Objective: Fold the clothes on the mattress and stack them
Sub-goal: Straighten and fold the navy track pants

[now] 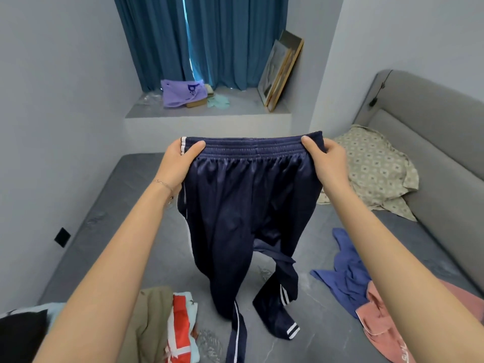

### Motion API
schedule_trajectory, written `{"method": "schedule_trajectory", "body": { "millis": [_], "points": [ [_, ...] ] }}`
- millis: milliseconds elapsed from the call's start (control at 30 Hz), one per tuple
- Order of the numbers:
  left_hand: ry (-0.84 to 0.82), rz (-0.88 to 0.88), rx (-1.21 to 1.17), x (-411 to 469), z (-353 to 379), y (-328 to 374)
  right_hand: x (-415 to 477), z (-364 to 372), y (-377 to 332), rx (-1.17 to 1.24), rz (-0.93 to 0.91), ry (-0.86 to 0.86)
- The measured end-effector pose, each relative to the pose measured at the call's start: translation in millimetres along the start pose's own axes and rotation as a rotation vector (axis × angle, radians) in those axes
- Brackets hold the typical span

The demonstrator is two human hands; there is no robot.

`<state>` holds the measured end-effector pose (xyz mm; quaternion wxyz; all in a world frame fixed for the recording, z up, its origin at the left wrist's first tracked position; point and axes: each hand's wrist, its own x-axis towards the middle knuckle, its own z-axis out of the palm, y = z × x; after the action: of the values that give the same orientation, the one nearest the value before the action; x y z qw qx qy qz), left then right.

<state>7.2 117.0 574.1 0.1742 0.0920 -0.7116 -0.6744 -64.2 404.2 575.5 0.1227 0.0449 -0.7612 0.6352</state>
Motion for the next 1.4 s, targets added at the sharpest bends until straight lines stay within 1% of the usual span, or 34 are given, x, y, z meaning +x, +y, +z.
{"method": "schedule_trajectory", "body": {
  "millis": [167,300,367,467,567,667,700,767,833,900,967,1033,1100,1133,1200,1233,1267,1300,1333,1400],
  "points": [
    [-0.008,-0.003,-0.061,8,-7,2,-1,6,-9,0.005,0.011,-0.015],
    [0.036,-0.012,-0.226,8,1,4,-2,16,-14,0.079,0.092,-0.005],
    [0.063,-0.060,-0.340,6,12,4,-6,28,-16,0.099,0.146,-0.022],
    [0.058,-0.136,-0.384,-3,33,1,-15,48,-21,0.143,0.215,-0.077],
    [0.010,-0.112,-0.280,-14,56,-5,-27,67,-22,0.176,0.286,-0.178],
    [-0.054,0.008,-0.126,-23,68,-8,-37,77,-21,0.197,0.337,-0.303],
    [-0.092,0.059,-0.089,-25,68,-8,-39,77,-20,0.217,0.350,-0.328],
    [-0.206,0.137,-0.040,-28,67,-9,-40,76,-21,0.330,0.407,-0.385],
    [-0.316,0.200,0.096,-31,67,-12,-40,74,-22,0.439,0.487,-0.420],
    [-0.420,0.224,0.261,-32,68,-20,-43,73,-21,0.484,0.503,-0.429],
    [-0.512,0.168,0.329,-31,66,-27,-49,75,-16,0.506,0.476,-0.419],
    [-0.574,0.131,0.328,-31,62,-30,-54,75,-10,0.502,0.469,-0.360],
    [-0.572,0.089,0.224,-29,55,-33,-56,73,-3,0.500,0.457,-0.306],
    [-0.510,0.055,0.127,-28,51,-34,-56,71,-1,0.506,0.441,-0.289],
    [-0.259,0.029,-0.027,-23,43,-40,-54,66,1,0.507,0.411,-0.278],
    [-0.145,0.035,-0.022,-18,39,-45,-54,63,0,0.506,0.398,-0.302],
    [-0.090,0.021,0.020,-13,36,-50,-54,60,-1,0.509,0.383,-0.348],
    [-0.117,-0.025,0.045,-11,35,-52,-55,59,-4,0.519,0.365,-0.406],
    [-0.198,-0.088,0.016,-8,34,-54,-55,57,-6,0.536,0.347,-0.462],
    [-0.403,-0.182,-0.123,-3,32,-55,-56,55,-11,0.594,0.325,-0.544]
  ]
}}
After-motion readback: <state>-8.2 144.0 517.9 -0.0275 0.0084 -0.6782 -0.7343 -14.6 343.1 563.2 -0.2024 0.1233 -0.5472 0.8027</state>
